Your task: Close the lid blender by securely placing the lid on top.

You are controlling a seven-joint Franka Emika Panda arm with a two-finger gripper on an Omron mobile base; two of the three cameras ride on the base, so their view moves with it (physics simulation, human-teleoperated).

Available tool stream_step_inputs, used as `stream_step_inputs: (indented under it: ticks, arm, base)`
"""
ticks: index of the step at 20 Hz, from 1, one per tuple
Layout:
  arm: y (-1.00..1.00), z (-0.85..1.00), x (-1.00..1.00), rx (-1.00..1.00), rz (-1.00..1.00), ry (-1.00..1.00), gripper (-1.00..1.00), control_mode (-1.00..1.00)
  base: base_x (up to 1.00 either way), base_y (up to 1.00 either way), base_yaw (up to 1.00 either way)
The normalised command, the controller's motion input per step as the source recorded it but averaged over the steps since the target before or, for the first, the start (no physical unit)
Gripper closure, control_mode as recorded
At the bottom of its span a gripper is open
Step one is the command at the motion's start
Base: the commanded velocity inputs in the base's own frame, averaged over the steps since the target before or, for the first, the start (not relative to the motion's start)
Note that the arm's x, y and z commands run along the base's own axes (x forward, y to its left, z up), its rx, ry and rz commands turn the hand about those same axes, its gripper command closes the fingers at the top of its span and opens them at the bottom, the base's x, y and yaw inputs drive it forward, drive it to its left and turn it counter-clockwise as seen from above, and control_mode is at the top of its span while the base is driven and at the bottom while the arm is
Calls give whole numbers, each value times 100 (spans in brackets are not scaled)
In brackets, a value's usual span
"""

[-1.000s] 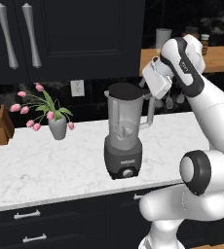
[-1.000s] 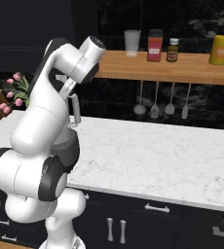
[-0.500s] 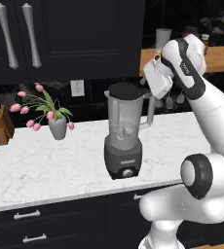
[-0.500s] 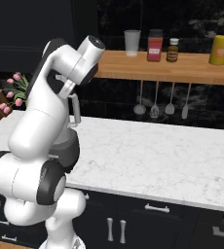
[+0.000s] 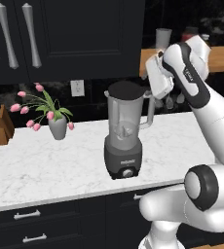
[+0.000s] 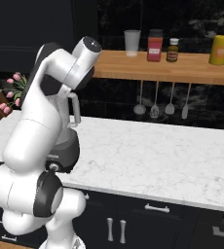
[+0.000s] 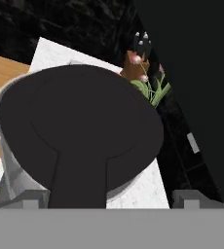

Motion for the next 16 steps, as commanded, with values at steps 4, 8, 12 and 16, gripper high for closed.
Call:
stream_step_inputs:
  ticks: [4, 8, 12, 16]
  arm:
    - [-2, 24, -37, 0, 0, -8, -100, -100]
    - [-11, 3, -64, 0, 0, -7, -100, -100]
    - [-12, 0, -41, 0, 0, -1, -100, -100]
    - [-14, 0, -38, 0, 0, -7, -100, -100]
  base:
    - [0, 0, 0]
    - [0, 0, 0]
    - [0, 0, 0]
    - [0, 0, 0]
